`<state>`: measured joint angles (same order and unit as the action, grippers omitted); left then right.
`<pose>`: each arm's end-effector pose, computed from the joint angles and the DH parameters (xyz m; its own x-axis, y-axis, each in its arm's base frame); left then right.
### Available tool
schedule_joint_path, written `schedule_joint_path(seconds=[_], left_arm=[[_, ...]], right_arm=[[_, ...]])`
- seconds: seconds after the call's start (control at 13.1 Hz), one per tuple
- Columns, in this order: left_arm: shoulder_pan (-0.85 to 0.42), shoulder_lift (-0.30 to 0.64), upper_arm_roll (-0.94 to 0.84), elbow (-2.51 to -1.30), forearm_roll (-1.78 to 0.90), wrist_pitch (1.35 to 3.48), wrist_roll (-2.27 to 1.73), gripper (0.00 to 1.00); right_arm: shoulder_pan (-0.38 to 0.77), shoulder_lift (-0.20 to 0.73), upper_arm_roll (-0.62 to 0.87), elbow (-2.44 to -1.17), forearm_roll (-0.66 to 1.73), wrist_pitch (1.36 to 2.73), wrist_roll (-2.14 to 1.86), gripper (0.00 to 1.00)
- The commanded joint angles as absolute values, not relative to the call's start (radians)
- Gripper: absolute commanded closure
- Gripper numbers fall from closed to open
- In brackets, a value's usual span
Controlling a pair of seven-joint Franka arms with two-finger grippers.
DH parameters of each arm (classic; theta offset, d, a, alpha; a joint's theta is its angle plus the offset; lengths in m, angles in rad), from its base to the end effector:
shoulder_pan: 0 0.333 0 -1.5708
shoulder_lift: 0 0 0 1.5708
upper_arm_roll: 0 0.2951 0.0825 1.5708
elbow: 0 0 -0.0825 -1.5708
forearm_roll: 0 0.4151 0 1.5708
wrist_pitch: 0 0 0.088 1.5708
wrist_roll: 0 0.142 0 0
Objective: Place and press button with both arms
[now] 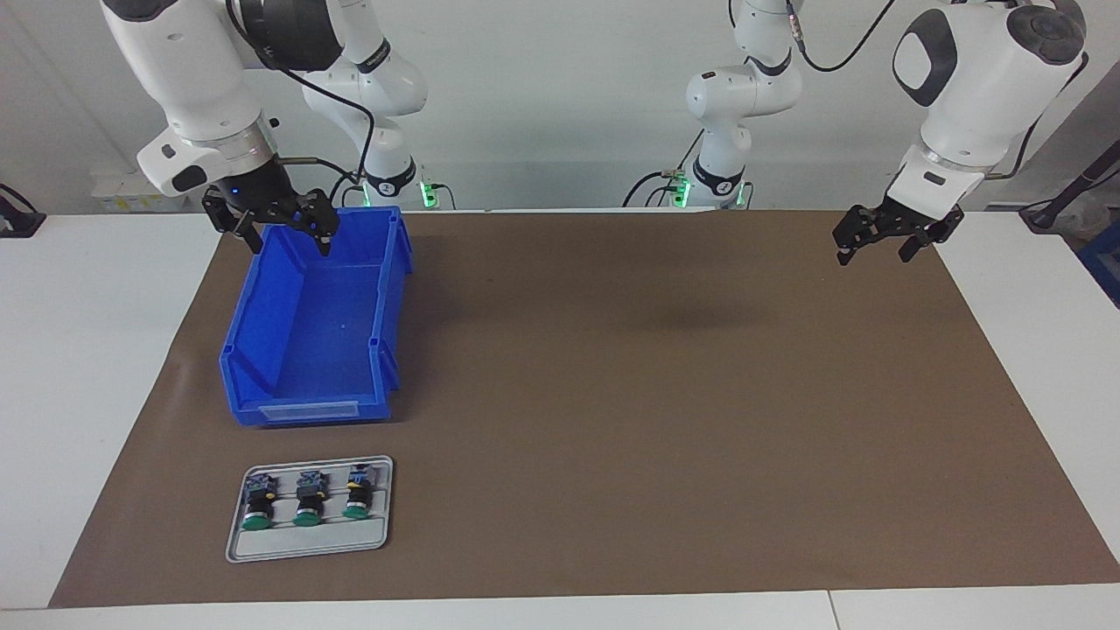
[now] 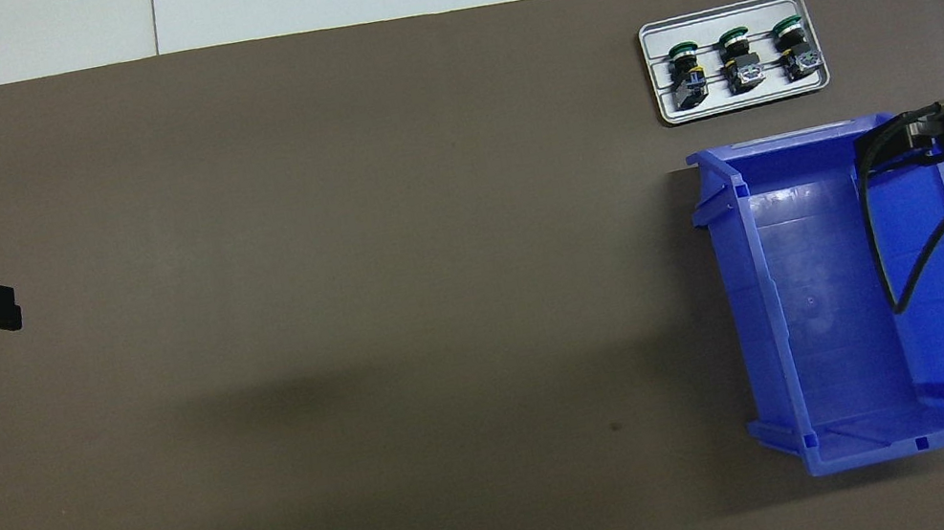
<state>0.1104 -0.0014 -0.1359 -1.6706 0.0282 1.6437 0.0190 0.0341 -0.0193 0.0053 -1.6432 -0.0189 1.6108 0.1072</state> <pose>0.5875 -0.0112 0.5254 0.9986 -0.0465 -0.0261 -0.0472 -0.9985 -0.0278 0.5815 0.0203 0.5469 0.9977 -0.0670 -0.0110 -0.0667 -0.9976 0.0203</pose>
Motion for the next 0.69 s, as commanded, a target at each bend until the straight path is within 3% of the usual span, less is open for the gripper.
schedule_joint_path(seconds=[0.0,0.31,0.61], left_arm=[[0.11,-0.031,-0.132,-1.706,0.043,1.664,0.025,0.0],[0.11,-0.031,-0.132,-1.706,0.043,1.664,0.025,0.0],[0.11,-0.031,-0.132,-1.706,0.041,1.664,0.025,0.0]], right_arm=[[0.017,-0.034,0.015,-1.654,-0.002,1.611,0.086,0.0],[0.021,-0.035,0.014,-1.654,-0.002,1.591,0.075,0.0],[0.018,-0.018,0.014,-1.646,-0.003,1.695,0.084,0.02]])
